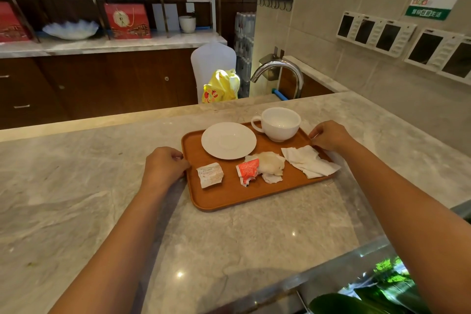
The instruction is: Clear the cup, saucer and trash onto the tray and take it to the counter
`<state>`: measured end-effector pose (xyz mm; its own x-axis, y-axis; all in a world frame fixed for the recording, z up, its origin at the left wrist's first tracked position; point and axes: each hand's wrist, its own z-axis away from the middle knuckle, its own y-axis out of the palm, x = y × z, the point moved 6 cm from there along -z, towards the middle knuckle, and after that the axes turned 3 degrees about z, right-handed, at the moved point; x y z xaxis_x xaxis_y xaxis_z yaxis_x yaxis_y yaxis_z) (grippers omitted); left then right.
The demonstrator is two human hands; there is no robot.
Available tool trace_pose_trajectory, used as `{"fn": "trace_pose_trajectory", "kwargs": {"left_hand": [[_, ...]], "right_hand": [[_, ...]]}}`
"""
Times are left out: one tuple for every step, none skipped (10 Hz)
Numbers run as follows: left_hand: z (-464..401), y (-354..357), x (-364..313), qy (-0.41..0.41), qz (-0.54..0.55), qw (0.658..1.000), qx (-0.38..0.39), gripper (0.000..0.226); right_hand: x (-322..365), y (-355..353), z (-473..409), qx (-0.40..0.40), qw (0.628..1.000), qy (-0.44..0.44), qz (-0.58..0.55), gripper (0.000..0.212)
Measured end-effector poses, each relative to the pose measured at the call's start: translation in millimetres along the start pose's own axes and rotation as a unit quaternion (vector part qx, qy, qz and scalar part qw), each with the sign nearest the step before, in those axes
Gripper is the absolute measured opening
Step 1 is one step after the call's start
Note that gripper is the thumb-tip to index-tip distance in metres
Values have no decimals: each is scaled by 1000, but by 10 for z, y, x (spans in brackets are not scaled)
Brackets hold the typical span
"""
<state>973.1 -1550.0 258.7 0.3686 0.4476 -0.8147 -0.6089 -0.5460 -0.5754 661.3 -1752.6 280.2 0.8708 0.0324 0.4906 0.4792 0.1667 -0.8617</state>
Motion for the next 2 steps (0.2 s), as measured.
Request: {"fn": "trace_pose_trajectory", "kwargs": {"left_hand": [[-33,-10,63,18,5,1000,19,33],[50,-61,75,42,-28,998,23,32]], "right_hand": [[-22,-32,33,-6,1000,-17,10,17],[-86,-62,146,-10,999,-14,30,19]]}}
